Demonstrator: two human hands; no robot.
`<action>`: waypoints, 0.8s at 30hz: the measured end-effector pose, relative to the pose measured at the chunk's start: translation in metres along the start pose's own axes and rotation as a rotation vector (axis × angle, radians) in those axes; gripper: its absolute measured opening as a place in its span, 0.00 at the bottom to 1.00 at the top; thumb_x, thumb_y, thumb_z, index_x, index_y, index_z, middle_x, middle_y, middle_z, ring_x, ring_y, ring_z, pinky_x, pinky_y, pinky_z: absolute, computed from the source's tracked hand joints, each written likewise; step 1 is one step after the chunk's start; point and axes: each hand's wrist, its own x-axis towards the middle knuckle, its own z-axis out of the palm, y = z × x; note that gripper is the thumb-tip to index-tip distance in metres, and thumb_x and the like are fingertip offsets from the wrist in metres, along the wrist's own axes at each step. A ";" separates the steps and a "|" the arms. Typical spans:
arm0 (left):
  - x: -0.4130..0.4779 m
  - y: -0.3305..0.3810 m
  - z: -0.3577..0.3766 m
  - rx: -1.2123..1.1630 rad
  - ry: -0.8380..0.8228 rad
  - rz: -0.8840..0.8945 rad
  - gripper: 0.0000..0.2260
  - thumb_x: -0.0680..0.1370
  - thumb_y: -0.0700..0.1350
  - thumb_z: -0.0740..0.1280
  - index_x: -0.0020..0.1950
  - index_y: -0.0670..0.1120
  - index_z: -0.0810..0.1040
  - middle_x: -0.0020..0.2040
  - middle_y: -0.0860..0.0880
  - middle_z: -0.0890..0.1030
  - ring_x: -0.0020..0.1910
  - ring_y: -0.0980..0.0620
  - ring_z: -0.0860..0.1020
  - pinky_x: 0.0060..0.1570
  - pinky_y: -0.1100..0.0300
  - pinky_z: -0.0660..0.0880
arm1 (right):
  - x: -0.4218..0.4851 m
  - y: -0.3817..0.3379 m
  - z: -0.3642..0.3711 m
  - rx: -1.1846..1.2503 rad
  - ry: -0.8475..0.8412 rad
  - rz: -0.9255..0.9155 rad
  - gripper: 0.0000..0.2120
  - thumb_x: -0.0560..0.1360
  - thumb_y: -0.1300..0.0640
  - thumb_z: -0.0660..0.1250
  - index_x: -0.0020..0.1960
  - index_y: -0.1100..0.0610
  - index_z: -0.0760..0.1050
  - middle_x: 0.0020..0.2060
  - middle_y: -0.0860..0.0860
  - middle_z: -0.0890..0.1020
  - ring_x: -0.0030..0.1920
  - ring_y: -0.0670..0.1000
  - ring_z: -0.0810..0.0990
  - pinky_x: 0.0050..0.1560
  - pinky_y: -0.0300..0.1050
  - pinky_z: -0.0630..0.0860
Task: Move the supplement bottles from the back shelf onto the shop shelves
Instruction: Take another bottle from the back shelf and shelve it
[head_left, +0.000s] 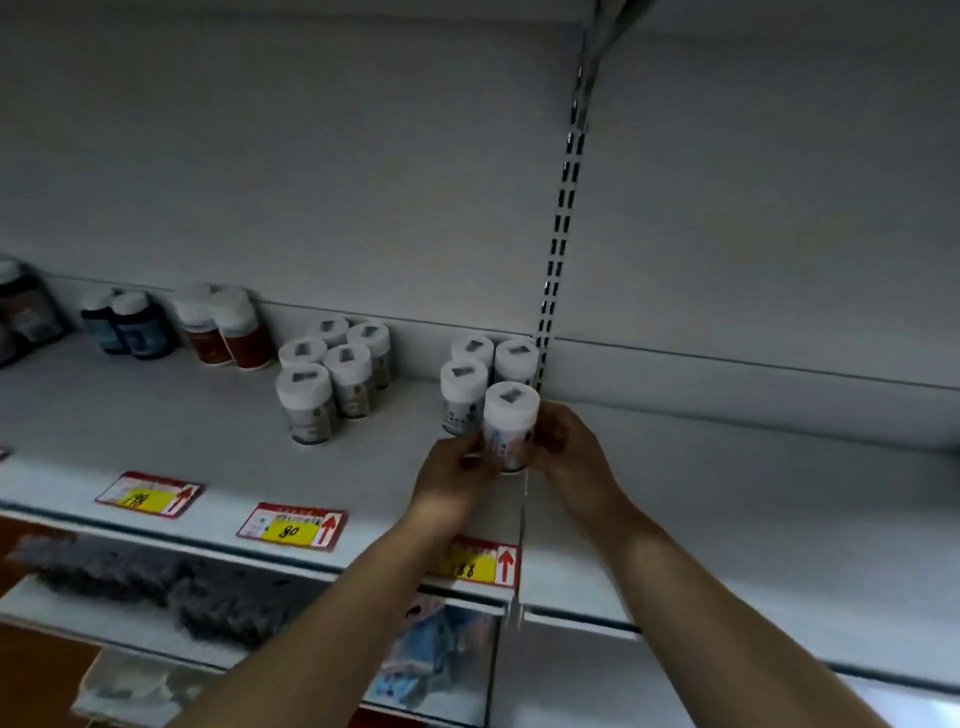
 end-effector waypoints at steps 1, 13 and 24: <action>0.004 0.000 0.000 0.000 -0.013 -0.020 0.12 0.75 0.39 0.65 0.59 0.45 0.76 0.50 0.50 0.78 0.48 0.54 0.77 0.45 0.68 0.71 | 0.002 0.003 0.002 -0.032 0.020 -0.007 0.21 0.65 0.66 0.75 0.56 0.55 0.74 0.52 0.51 0.81 0.53 0.51 0.80 0.56 0.46 0.76; 0.028 -0.005 -0.006 0.023 -0.125 0.007 0.16 0.65 0.49 0.62 0.52 0.58 0.72 0.51 0.55 0.78 0.54 0.54 0.77 0.59 0.58 0.72 | 0.040 0.024 0.006 -0.171 0.105 0.007 0.24 0.67 0.67 0.73 0.62 0.61 0.72 0.55 0.53 0.79 0.54 0.49 0.78 0.46 0.24 0.73; 0.036 -0.010 -0.007 0.045 -0.144 0.009 0.18 0.74 0.42 0.66 0.64 0.49 0.73 0.59 0.50 0.78 0.57 0.53 0.76 0.58 0.61 0.70 | 0.048 0.028 0.006 -0.192 0.110 0.029 0.25 0.67 0.68 0.72 0.62 0.60 0.72 0.54 0.51 0.79 0.55 0.49 0.77 0.47 0.25 0.73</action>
